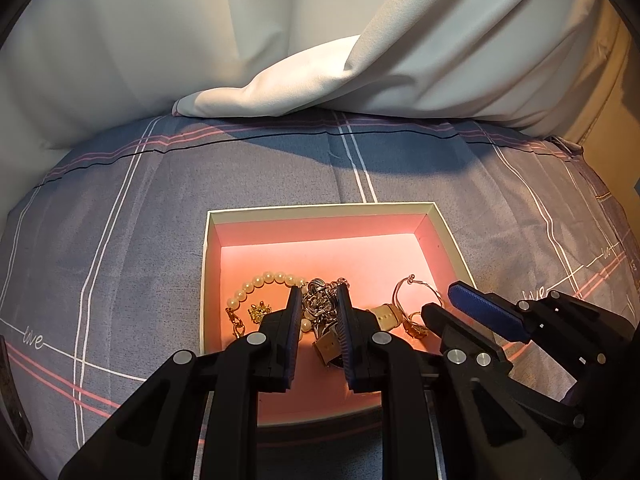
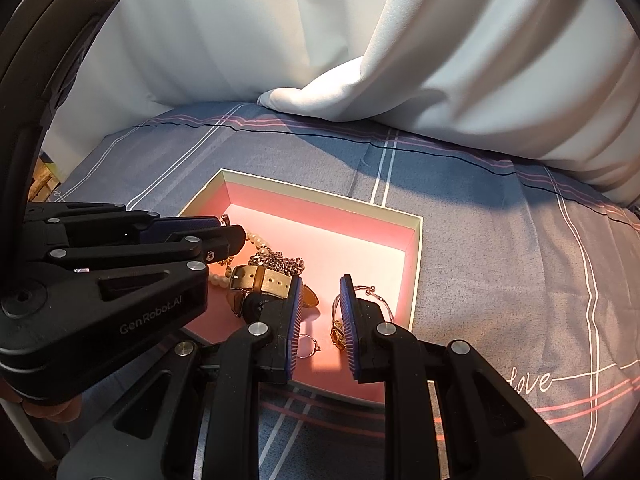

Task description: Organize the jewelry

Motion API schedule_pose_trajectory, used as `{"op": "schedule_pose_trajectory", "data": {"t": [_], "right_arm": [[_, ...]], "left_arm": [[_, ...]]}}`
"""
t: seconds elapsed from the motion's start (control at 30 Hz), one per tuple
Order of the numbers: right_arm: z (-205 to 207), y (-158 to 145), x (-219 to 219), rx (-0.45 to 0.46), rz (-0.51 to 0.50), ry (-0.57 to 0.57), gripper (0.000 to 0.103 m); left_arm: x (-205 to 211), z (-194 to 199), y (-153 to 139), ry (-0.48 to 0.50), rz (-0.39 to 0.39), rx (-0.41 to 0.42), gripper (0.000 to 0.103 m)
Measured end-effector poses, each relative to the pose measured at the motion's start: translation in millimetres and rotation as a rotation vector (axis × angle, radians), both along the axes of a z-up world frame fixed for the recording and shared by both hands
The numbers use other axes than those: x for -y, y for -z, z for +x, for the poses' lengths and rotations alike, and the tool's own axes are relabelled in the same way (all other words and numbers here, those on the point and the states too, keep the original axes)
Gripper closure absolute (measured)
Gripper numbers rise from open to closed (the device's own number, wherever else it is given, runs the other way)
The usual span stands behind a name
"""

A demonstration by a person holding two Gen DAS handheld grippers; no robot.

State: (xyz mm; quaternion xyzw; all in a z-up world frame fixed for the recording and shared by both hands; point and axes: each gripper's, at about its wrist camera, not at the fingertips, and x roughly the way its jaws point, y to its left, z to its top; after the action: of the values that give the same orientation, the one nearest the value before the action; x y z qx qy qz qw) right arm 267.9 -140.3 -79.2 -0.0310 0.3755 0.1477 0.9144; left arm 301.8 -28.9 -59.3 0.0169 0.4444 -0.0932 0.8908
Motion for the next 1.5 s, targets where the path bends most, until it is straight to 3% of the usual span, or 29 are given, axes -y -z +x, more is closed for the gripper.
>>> {"op": "schedule_pose_trajectory", "data": {"t": [0.43,0.47,0.5,0.53,0.57,0.6,0.67,0.73,0.8,0.9,1.03,1.13,1.33,1.5], "right_arm": [[2.1,2.3,-1.6,-0.016,-0.012,-0.006,0.083],[2.3,3.0,-2.2,-0.019,-0.017,-0.008,0.079],[1.5,3.3,-2.8,-0.015,-0.029,-0.001,0.060],[-0.2,2.8,-3.7,-0.004,-0.047,0.009,0.044],[-3.8,1.4,-4.4,0.019,-0.063,0.014,0.018],[-7.3,0.0,-5.0,0.035,-0.070,0.012,0.015],[-12.1,-0.3,-5.0,0.034,-0.070,0.012,0.015],[-18.8,-0.6,-3.8,0.046,-0.069,0.017,0.012],[-29.2,-1.4,-1.7,0.073,-0.067,0.026,0.006],[-47.8,-4.4,2.4,0.128,-0.080,0.063,0.006],[-66.7,-11.7,11.3,0.185,-0.088,0.144,0.006],[-83.2,-18.8,18.8,0.215,-0.056,0.174,0.006],[-111.3,-27.6,22.1,0.258,-0.055,0.189,0.006],[-131.9,-30.7,19.7,0.303,-0.081,0.212,0.006]], "left_arm": [[0.6,0.1,2.5,0.001,0.003,-0.003,0.086],[0.6,-0.3,2.3,-0.002,0.005,-0.003,0.085],[-0.5,0.4,2.4,-0.006,0.001,-0.013,0.077],[-2.0,1.5,2.4,-0.014,-0.009,-0.029,0.054],[-4.4,1.6,1.5,-0.025,-0.021,-0.037,0.041],[-7.2,0.3,-0.5,-0.041,-0.029,-0.033,0.027],[-10.2,-5.5,-6.4,-0.054,-0.032,-0.001,0.026],[-10.8,-13.0,-11.6,-0.040,-0.032,0.029,0.018],[-11.1,-25.2,-16.9,-0.032,-0.026,0.077,0.013],[-11.9,-45.1,-24.7,-0.031,-0.009,0.146,0.009],[-14.3,-64.7,-30.7,-0.043,0.017,0.195,0.009],[-19.3,-78.7,-35.3,-0.043,-0.010,0.210,0.009],[-19.7,-110.4,-50.4,-0.020,-0.029,0.283,0.006],[-15.9,-133.4,-61.0,-0.014,0.006,0.353,0.006]]}}
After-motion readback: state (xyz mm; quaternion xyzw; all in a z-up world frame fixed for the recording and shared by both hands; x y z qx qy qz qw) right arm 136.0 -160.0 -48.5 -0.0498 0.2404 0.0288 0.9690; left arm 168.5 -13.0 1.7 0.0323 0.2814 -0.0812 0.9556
